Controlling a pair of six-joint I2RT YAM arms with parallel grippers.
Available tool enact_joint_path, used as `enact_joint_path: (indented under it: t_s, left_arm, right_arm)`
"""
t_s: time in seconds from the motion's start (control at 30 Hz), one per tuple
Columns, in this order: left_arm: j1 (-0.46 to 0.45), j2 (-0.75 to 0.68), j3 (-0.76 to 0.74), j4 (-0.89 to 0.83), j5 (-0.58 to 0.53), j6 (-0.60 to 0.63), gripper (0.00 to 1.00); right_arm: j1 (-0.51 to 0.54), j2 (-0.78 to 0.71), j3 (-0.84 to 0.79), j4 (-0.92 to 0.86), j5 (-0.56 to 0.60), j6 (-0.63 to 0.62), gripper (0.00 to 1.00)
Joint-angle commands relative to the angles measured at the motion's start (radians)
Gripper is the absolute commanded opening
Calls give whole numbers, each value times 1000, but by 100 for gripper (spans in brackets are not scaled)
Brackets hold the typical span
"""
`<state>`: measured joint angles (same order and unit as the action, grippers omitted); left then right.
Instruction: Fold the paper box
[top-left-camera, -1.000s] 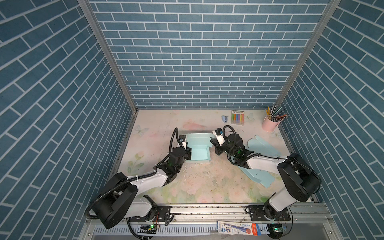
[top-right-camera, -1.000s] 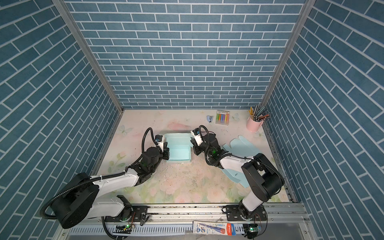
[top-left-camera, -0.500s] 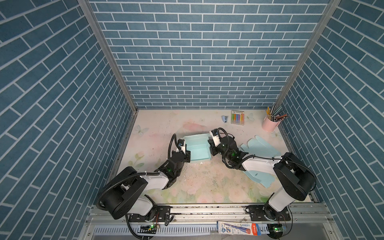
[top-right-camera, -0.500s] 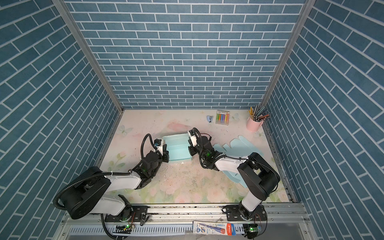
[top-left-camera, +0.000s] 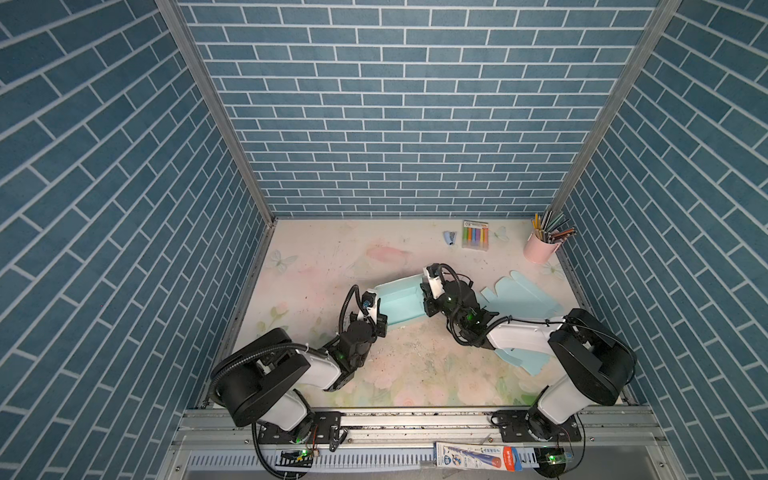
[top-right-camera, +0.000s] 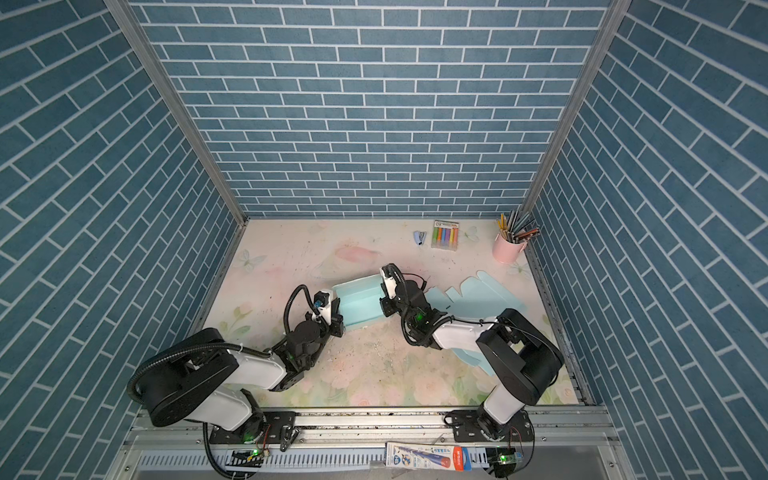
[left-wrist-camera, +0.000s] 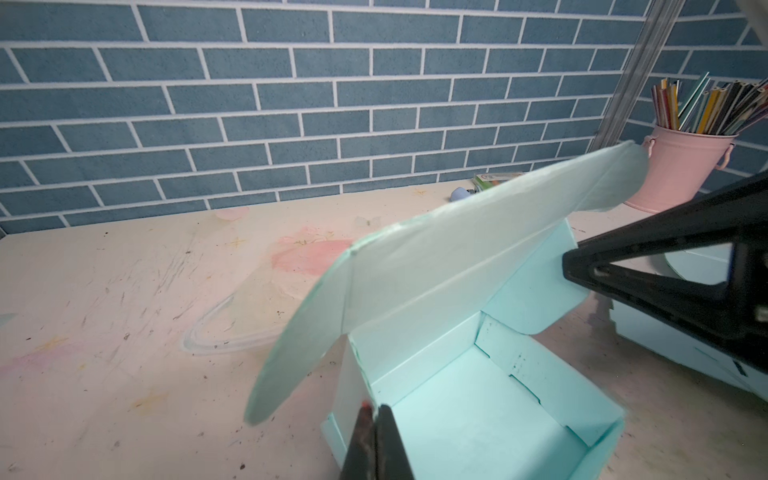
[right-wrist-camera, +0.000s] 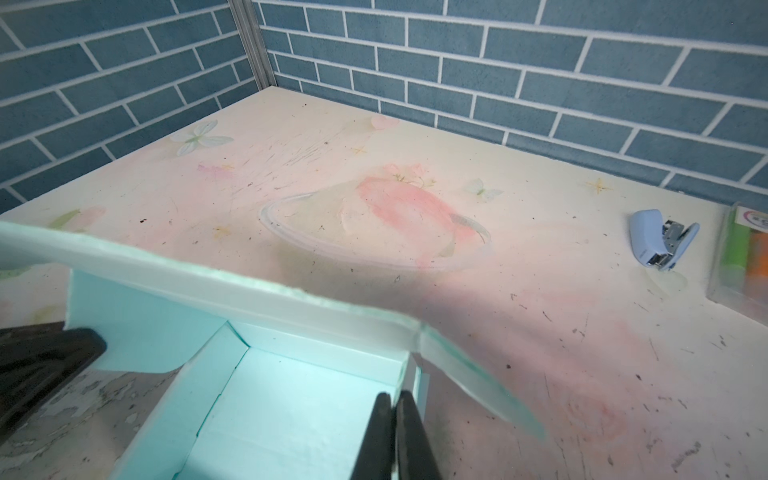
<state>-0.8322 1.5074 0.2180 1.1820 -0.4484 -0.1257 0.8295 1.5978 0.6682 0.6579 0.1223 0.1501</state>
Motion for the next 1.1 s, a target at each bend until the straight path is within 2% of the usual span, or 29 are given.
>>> enact_joint_path:
  t_s: [0.0,0.33,0.67,0.9,1.07]
  left_arm:
    - [-52,25,-5,76,161,1,3]
    - [-56,46,-19,104,185,-58,3]
    - [-54,82,-67,138,217,-92,3]
    - [-70,123,-78,130,202,-95,3]
    - [-73,153,-89,148,186,-101,3]
  right_arm:
    - [83,-25,-30,67,-155,-10,6]
    - [152,-47,-64,49,-85,-93,5]
    - [207,-99,-122,35,-32,-109,5]
    - [217,-97,-153,25,-35,-69,5]
    - [217,-133,-183,13,-29,-31,13]
